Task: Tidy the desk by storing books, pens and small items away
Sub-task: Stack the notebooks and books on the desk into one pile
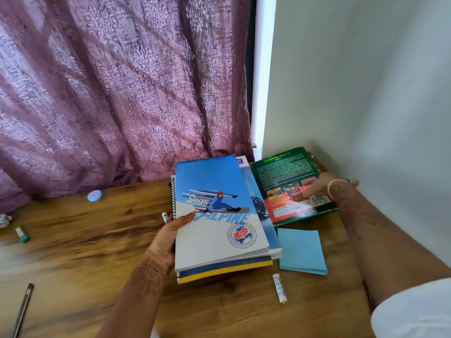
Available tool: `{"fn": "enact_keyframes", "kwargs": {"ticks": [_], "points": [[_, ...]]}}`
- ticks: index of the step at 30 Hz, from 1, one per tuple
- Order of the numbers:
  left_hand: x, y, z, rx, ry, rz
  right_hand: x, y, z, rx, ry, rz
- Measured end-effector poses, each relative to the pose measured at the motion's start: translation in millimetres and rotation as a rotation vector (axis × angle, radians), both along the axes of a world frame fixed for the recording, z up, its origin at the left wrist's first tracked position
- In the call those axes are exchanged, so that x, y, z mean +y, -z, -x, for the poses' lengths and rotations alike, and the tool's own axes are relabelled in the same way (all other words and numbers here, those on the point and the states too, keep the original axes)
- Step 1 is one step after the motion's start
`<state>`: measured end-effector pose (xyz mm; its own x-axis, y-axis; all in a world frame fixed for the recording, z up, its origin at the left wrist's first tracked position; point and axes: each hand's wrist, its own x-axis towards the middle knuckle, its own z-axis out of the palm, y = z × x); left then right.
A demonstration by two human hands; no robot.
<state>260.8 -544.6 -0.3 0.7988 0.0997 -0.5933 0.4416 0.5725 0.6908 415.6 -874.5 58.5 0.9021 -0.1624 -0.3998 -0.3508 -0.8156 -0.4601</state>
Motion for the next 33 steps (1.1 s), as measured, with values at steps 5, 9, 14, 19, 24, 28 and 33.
{"fn": "enact_keyframes", "kwargs": {"ticks": [5, 9, 14, 19, 24, 28, 33], "points": [[0.7, -5.1, 0.0, 0.006, -0.036, -0.004, 6.7, -18.5, -4.6, -0.109, -0.046, 0.014], [0.1, -9.2, 4.5, -0.013, -0.059, -0.01, 34.8, -55.1, 6.1, -0.334, -0.145, 0.145], [-4.4, -20.3, 21.0, -0.063, -0.077, 0.005, 82.8, -117.5, 57.4, -0.673, -0.248, 0.46], [-19.1, -28.6, 35.6, -0.161, -0.145, -0.026, 149.3, -160.7, 143.8, -0.852, -0.408, 0.69], [-24.9, -43.7, 60.0, -0.292, -0.137, -0.017, 217.1, -133.0, 213.9, -0.813, -0.626, 0.736], [-13.1, -46.9, 93.0, -0.32, -0.144, -0.01, 253.8, -93.7, 260.1, -0.755, -0.744, 0.78], [6.5, -33.3, 137.3, -0.331, -0.125, 0.037, 270.3, -66.9, 315.6, -0.708, -0.778, 0.691]]}}
